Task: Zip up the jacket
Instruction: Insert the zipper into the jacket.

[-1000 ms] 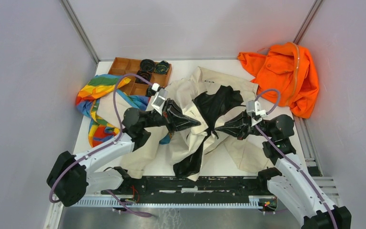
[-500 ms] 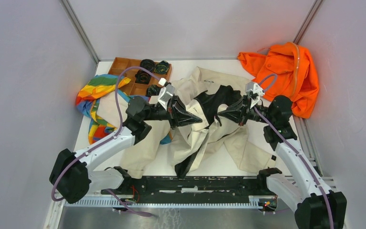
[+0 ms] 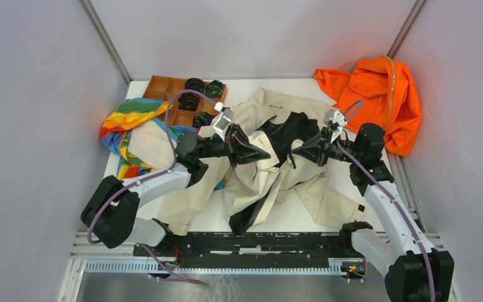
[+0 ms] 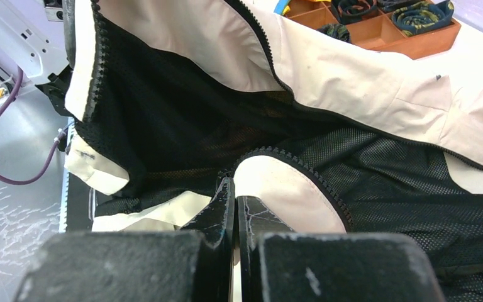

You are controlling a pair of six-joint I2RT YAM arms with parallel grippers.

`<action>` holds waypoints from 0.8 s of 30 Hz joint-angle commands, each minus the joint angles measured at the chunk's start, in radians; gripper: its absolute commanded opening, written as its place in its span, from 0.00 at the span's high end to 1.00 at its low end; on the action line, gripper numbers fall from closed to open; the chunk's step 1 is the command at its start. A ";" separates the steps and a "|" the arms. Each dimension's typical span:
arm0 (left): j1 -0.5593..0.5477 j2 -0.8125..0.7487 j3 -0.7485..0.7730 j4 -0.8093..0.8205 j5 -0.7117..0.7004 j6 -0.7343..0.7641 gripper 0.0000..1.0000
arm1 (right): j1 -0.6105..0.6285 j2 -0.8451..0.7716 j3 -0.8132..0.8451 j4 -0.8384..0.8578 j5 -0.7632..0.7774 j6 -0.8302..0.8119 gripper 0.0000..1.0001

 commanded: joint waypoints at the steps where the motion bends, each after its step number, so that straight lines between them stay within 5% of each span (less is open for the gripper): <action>1: 0.002 0.019 0.015 0.170 -0.030 -0.104 0.98 | -0.007 0.017 0.006 0.041 -0.033 -0.023 1.00; 5: 0.003 0.018 -0.028 0.158 -0.055 -0.064 0.98 | -0.007 -0.024 -0.068 0.123 -0.049 0.042 1.00; 18: 0.003 -0.030 -0.016 -0.066 -0.039 0.201 0.98 | 0.010 -0.144 -0.123 0.097 -0.073 -0.154 1.00; 24: -0.006 -0.132 0.028 -0.338 -0.087 0.438 0.98 | 0.035 -0.194 -0.133 -0.002 -0.073 -0.222 1.00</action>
